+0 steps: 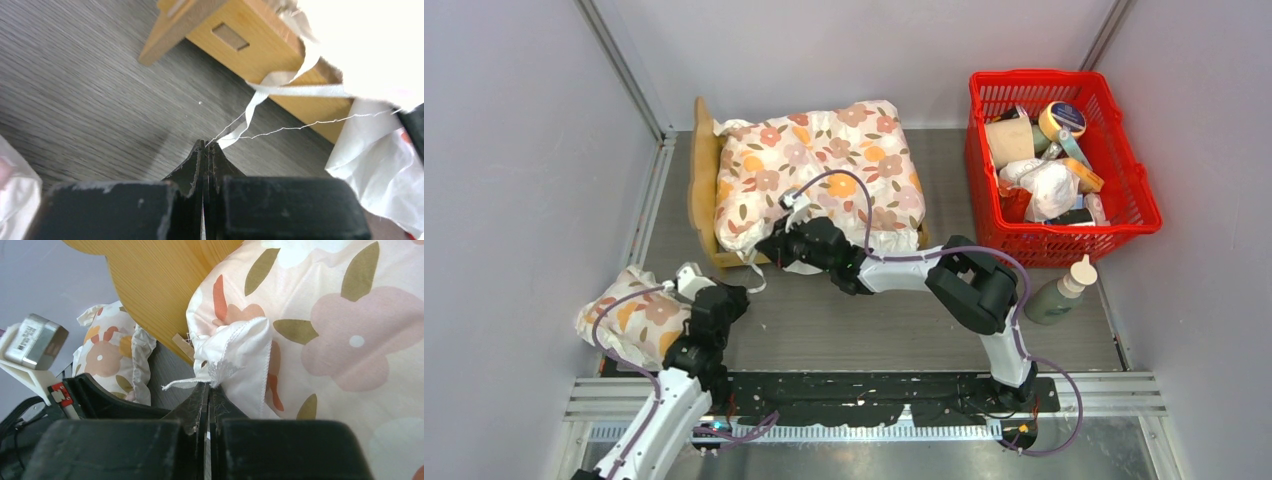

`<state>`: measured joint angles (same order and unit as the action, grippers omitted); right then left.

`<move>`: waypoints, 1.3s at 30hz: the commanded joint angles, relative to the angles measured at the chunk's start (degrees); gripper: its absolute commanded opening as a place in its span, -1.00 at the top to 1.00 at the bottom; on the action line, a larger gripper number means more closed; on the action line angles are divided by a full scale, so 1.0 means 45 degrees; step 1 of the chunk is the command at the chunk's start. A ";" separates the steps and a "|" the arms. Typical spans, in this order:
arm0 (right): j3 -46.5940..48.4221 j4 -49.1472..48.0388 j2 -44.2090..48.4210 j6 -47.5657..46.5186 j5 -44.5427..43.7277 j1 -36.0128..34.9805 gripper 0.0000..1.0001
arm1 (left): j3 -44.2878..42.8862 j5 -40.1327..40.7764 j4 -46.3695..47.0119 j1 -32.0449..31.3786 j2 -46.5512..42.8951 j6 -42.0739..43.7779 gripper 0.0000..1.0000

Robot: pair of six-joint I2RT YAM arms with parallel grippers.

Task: Set up the pet bed
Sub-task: Tie the ropes to the bed frame.

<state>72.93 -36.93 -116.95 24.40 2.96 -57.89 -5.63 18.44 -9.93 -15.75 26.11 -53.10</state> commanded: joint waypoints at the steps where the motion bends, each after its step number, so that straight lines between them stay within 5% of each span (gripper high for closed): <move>1: -0.0361 -0.0825 0.0963 0.0116 -0.0009 0.0037 0.89 | -0.0726 0.1879 -0.0756 -0.0017 -0.0848 0.0093 1.00; 13: -0.1199 -0.1382 0.1120 0.0225 0.0041 0.0041 0.78 | -0.2426 0.2867 -0.1951 0.0022 -0.1377 0.1945 1.00; 17: -0.1238 -0.1516 0.1125 0.0270 0.0163 0.0031 0.78 | -0.2064 0.1331 -0.1143 0.0023 -0.0932 0.2188 1.00; 20: -0.1113 -0.1446 0.1143 0.0293 0.0151 0.0022 0.78 | -0.1678 -0.0285 -0.0916 0.0023 -0.0319 0.1689 0.30; 22: -0.1053 -0.1345 0.1144 0.0216 0.0127 0.0031 0.78 | -0.1594 -0.1208 -0.0822 0.0023 0.0076 0.1666 0.08; 27: -0.1032 -0.1323 0.1144 0.0110 0.0100 0.0032 0.86 | -0.1529 -0.2063 -0.0140 0.0023 0.1111 0.1838 0.02; 39: -0.0951 -0.1470 0.1153 0.0198 0.0208 0.0032 0.87 | -0.1859 -0.0795 0.0241 0.0023 0.4460 0.1446 -0.10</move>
<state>67.51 -40.34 -115.72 25.43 3.36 -57.89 -13.28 11.51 -10.87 -15.75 45.15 -45.80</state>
